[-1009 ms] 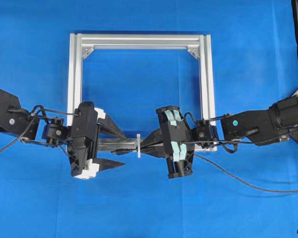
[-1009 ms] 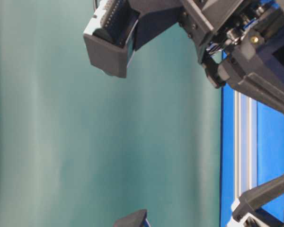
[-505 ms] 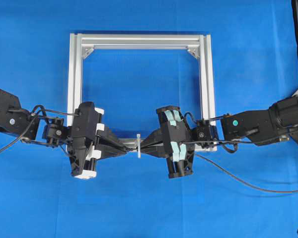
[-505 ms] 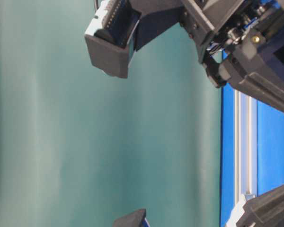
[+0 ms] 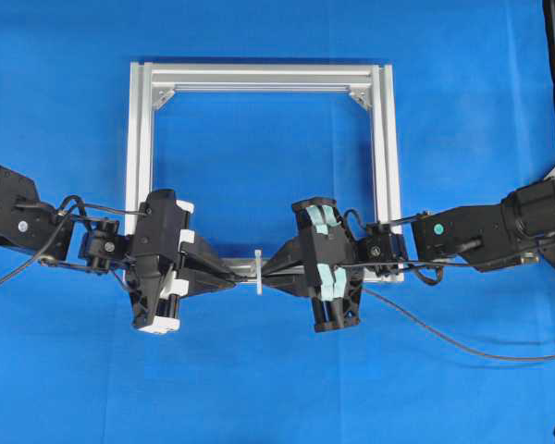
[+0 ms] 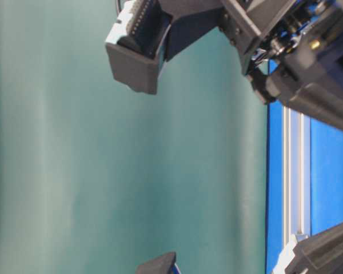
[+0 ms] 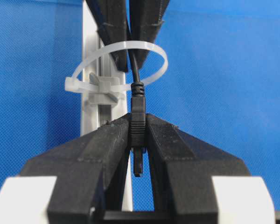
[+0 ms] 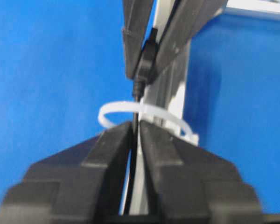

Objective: Insert the wire through the string loop located in the center.
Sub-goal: 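Open the right gripper and pull the cable leftward with the left gripper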

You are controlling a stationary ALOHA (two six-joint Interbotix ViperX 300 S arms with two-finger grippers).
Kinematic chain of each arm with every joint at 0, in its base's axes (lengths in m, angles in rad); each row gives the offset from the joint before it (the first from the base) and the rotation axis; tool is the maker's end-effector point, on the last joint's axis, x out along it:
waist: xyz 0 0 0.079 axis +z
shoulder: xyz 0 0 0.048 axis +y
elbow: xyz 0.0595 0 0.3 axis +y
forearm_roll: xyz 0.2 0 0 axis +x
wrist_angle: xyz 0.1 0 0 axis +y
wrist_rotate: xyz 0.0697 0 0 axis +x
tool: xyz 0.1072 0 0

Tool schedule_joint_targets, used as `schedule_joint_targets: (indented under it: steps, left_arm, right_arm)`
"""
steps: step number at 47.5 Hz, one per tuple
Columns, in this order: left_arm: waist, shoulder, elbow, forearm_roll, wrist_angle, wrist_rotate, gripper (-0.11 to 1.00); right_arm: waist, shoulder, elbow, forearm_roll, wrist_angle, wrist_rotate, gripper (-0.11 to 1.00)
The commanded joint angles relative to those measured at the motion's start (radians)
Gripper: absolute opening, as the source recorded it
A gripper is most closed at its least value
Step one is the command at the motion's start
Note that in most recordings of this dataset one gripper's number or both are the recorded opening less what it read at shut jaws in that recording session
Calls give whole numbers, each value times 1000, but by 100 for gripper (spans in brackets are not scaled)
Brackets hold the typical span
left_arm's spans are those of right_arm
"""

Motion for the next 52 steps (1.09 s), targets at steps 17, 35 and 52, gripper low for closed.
schedule_joint_targets:
  steps: [17, 35, 52]
  left_arm:
    - [0, -21, -9, 2, -5, 3, 8]
    - [0, -110, 95, 2, 12, 2, 8]
    - [-8, -311, 322, 3, 14, -11, 8]
  right_arm:
    - [3, -29, 14, 11, -5, 2, 81]
    - [5, -32, 18, 11, 18, 0, 80]
    - [12, -35, 18, 11, 20, 0, 80]
